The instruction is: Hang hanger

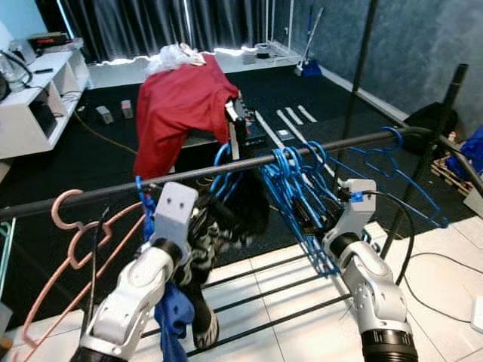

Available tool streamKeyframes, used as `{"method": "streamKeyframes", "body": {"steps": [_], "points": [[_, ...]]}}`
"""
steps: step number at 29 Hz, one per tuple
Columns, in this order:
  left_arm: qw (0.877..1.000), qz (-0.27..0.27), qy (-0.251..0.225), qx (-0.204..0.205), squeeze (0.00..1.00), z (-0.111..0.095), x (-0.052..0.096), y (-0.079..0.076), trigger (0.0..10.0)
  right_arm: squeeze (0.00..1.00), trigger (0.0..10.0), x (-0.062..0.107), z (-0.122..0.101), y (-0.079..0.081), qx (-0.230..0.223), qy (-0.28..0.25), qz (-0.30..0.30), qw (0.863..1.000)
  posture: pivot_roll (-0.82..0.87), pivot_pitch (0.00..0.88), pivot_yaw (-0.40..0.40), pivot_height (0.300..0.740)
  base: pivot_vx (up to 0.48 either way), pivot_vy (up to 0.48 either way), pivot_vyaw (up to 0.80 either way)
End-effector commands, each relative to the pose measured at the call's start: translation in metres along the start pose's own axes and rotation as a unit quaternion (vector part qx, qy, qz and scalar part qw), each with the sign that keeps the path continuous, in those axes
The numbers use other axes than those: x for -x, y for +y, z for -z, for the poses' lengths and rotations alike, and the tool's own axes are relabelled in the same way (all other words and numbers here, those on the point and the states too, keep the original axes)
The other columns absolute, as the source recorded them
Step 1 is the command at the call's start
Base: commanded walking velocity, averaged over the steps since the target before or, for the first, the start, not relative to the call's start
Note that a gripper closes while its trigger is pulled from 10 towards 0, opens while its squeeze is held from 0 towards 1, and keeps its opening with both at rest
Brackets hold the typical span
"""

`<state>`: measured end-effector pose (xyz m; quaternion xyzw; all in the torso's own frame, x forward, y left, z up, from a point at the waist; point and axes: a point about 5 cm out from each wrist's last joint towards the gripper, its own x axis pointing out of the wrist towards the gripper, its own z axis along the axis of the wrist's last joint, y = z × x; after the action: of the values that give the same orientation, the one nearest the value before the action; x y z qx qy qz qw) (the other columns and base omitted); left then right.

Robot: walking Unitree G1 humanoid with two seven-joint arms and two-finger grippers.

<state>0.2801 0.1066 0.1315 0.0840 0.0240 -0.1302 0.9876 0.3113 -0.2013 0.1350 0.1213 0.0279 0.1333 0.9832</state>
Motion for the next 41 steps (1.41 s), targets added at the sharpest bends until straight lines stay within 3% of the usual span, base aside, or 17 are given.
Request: {"method": "streamKeyframes", "body": {"steps": [1, 2, 7, 9, 16, 17, 19, 21, 23, 28, 30, 32, 33, 35, 37, 39, 41], "points": [[1.0, 0.003, -0.01, -0.014, 0.0, -0.007, 0.005, 0.003, 10.0, 0.0, 10.0, 0.0, 0.003, -0.002, -0.002, 0.008, 0.004, 1.0, -0.07, 0.0, 0.02, 0.74, 0.0, 0.0, 0.0], [1.0, 0.01, 0.006, -0.013, 0.0, -0.003, 0.019, 0.002, 10.0, 0.0, 10.0, 0.001, 0.003, -0.002, -0.002, 0.008, 0.004, 1.0, -0.07, 0.0, 0.02, 0.74, 0.0, 0.0, 0.0], [1.0, -0.003, 0.02, 0.003, 0.0, 0.0, 0.042, 0.004, 10.0, 0.0, 10.0, 0.001, 0.002, -0.002, -0.004, 0.008, 0.003, 1.0, -0.06, 0.0, 0.018, 0.74, 0.0, 0.0, 0.0], [0.999, -0.033, -0.013, 0.036, 0.0, -0.003, 0.059, 0.012, 10.0, 0.0, 10.0, 0.001, 0.002, -0.002, -0.005, 0.009, 0.001, 1.0, -0.06, 0.0, 0.013, 0.74, 0.0, 0.0, 0.0], [0.998, -0.04, -0.03, 0.044, 0.0, -0.005, 0.064, 0.014, 10.0, 0.0, 10.0, 0.001, 0.002, -0.002, -0.005, 0.01, 0.001, 1.0, -0.06, 0.0, 0.012, 0.74, 0.0, 0.0, 0.0], [0.995, -0.045, -0.069, 0.052, 0.0, -0.015, 0.068, 0.016, 10.0, 0.0, 10.0, 0.001, 0.002, -0.002, -0.005, 0.011, 0.0, 1.0, -0.05, 0.0, 0.008, 0.74, 0.0, 0.0, 0.0], [0.995, -0.045, -0.069, 0.052, 0.0, -0.015, 0.068, 0.016, 10.0, 0.0, 10.0, 0.001, 0.002, -0.002, -0.005, 0.011, 0.0, 1.0, -0.05, 0.0, 0.008, 0.74, 0.0, 0.0, 0.0], [0.985, -0.06, -0.141, 0.074, 0.0, -0.043, 0.065, 0.018, 10.0, 0.0, 10.0, 0.001, 0.002, -0.003, -0.005, 0.013, -0.001, 1.0, -0.06, 0.0, 0.008, 0.74, 0.0, 0.0, 0.0], [0.982, -0.062, -0.156, 0.092, 0.0, -0.055, 0.057, 0.013, 10.0, 0.0, 10.0, 0.001, 0.003, -0.003, -0.004, 0.013, -0.001, 1.0, -0.06, 0.0, 0.01, 0.74, 0.0, 0.0, 0.0], [0.981, -0.056, -0.156, 0.103, 0.0, -0.059, 0.056, 0.007, 10.0, 0.0, 10.0, 0.001, 0.003, -0.002, -0.004, 0.013, 0.0, 1.0, -0.07, 0.0, 0.013, 0.74, 0.0, 0.0, 0.0], [0.988, -0.057, -0.108, 0.098, 0.0, -0.049, 0.054, 0.002, 10.0, 0.0, 10.0, 0.002, 0.003, -0.002, -0.003, 0.014, 0.0, 1.0, -0.06, 0.0, 0.012, 0.74, 0.0, 0.0, 0.0], [0.988, -0.057, -0.108, 0.098, 0.0, -0.049, 0.054, 0.002, 10.0, 0.0, 10.0, 0.002, 0.003, -0.002, -0.003, 0.014, 0.0, 1.0, -0.06, 0.0, 0.012, 0.74, 0.0, 0.0, 0.0], [0.991, -0.06, -0.064, 0.1, 0.0, -0.038, 0.053, -0.003, 10.0, 0.0, 10.0, 0.002, 0.003, -0.002, -0.003, 0.015, 0.0, 1.0, -0.06, 0.0, 0.013, 0.74, 0.0, 0.0, 0.0], [0.993, -0.067, -0.023, 0.092, 0.0, -0.027, 0.053, -0.005, 10.0, 0.0, 10.0, 0.002, 0.004, -0.002, -0.003, 0.015, -0.001, 1.0, -0.06, 0.0, 0.012, 0.74, 0.0, 0.0, 0.0], [0.993, -0.067, -0.023, 0.092, 0.0, -0.027, 0.053, -0.005, 10.0, 0.0, 10.0, 0.002, 0.004, -0.002, -0.003, 0.015, -0.001, 1.0, -0.06, 0.0, 0.012, 0.74, 0.0, 0.0, 0.0], [0.988, -0.097, 0.024, 0.118, 0.0, -0.016, 0.05, -0.006, 10.0, 0.0, 10.0, 0.002, 0.004, -0.002, -0.003, 0.016, 0.0, 1.0, -0.07, 0.0, 0.014, 0.74, 0.0, 0.0, 0.0], [0.985, -0.107, 0.033, 0.128, 0.0, -0.014, 0.048, -0.006, 10.0, 0.0, 10.0, 0.002, 0.004, -0.002, -0.003, 0.016, 0.0, 1.0, -0.07, 0.0, 0.014, 0.74, 0.0, 0.0, 0.0]]}}
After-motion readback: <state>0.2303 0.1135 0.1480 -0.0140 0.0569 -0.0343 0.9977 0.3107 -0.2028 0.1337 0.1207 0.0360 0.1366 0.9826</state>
